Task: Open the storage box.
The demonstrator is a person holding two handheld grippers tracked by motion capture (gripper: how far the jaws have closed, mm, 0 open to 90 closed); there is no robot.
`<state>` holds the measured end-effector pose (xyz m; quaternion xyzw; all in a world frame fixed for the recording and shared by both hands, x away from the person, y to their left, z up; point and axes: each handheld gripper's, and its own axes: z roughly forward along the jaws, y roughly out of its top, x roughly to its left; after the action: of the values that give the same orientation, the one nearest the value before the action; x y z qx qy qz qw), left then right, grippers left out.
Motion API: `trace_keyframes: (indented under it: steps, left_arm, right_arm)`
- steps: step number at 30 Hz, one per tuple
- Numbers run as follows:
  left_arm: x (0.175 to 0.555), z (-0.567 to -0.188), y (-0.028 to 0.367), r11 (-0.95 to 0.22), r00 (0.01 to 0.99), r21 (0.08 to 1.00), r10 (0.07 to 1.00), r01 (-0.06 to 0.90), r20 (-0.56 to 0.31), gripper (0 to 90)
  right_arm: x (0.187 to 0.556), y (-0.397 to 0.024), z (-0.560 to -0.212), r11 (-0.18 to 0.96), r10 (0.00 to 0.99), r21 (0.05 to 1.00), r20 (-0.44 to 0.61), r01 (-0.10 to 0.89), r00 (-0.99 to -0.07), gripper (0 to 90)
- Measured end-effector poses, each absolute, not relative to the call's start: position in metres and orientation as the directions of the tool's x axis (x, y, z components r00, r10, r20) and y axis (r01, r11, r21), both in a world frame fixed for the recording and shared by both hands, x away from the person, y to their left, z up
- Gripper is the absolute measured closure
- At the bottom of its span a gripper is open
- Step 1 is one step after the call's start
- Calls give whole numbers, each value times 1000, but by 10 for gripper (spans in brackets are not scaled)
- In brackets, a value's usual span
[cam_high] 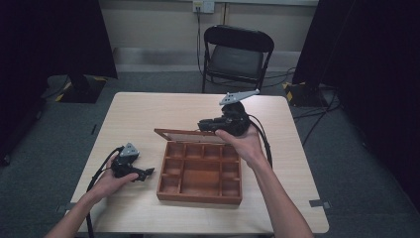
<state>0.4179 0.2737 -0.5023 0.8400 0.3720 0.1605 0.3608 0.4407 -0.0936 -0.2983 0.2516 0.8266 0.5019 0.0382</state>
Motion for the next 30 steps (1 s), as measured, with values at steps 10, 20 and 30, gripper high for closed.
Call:
trace_keyframes:
  steps: [10, 20, 30]
  left_arm:
    - [418, -502, 274, -463, 672, 726, 741, 509, 1, 65]
    - [418, -502, 274, -463, 672, 726, 741, 509, 1, 65]
    - [418, -502, 274, -463, 672, 726, 741, 509, 1, 65]
  right_arm:
    - [443, -94, -297, 368, 455, 849, 190, 378, -870, 821]
    - [445, -94, -297, 361, 460, 853, 189, 377, -868, 824]
    - [448, -93, -294, 359, 469, 853, 185, 378, -864, 825]
